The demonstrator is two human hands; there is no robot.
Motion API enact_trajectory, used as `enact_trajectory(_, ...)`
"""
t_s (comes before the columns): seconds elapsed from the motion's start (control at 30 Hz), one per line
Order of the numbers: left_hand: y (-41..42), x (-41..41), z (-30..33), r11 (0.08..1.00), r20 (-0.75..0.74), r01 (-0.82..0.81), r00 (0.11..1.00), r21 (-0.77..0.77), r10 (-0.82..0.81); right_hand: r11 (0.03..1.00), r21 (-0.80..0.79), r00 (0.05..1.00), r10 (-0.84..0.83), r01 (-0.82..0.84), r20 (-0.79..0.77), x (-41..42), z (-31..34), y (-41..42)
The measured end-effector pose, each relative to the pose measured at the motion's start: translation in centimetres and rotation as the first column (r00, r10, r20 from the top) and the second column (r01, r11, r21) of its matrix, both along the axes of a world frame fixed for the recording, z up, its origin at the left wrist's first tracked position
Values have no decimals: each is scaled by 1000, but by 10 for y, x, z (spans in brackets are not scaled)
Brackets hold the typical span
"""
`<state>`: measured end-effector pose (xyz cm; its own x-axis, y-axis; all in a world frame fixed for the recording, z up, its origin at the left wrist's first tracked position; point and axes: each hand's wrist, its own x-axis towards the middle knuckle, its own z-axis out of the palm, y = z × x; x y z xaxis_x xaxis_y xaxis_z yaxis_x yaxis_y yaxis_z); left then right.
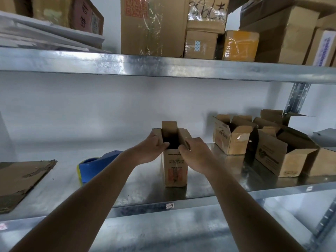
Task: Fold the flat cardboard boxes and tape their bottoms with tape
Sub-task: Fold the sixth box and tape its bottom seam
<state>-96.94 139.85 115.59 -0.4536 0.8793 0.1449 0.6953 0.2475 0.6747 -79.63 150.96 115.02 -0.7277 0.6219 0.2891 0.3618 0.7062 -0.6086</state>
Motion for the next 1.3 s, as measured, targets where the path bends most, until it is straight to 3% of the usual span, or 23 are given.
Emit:
enact_trajectory(0.07, 2, 0, -3, 998, -46, 24, 999, -64, -27, 999, 40, 999, 1, -3, 48, 0, -4, 0)
enact_trajectory(0.17, -1, 5, -3, 989, 2, 62, 998, -137, -62, 999, 43, 999, -12, 10, 32, 0, -10, -2)
enact_trajectory(0.27, -4, 8, -6, 984, 77, 127, 990, -123, -118, 997, 79, 999, -16, 13, 39, -2, -15, 0)
enact_trajectory(0.4, -7, 7, -7, 978, 72, 184, 982, -102, -177, 999, -1, 999, -38, 38, 20, 2, -2, 1)
enact_trajectory(0.57, -8, 0, -6, 968, 50, 226, 974, -112, -222, 934, 270, 959, -268, 234, 95, -6, 18, 5)
enact_trajectory(0.63, -7, -1, -4, 967, 19, 228, 974, -117, -227, 920, 297, 944, -304, 257, 126, -12, 21, 6)
enact_trajectory(0.73, -5, -1, -3, 979, -16, 169, 985, -115, -172, 925, 310, 929, -295, 219, 224, -19, 25, 13)
enact_trajectory(0.93, 8, -5, 4, 986, -27, 94, 995, -136, -99, 954, 256, 957, -211, 157, 201, -38, 26, 59)
enact_trajectory(1.17, 18, -7, 10, 985, -23, 51, 998, -165, -56, 956, 287, 914, -166, 57, 369, -68, 30, 98)
enact_trajectory(1.3, 17, -7, 2, 989, 12, 23, 1000, -146, -21, 988, 148, 956, -78, 37, 284, -72, 22, 105)
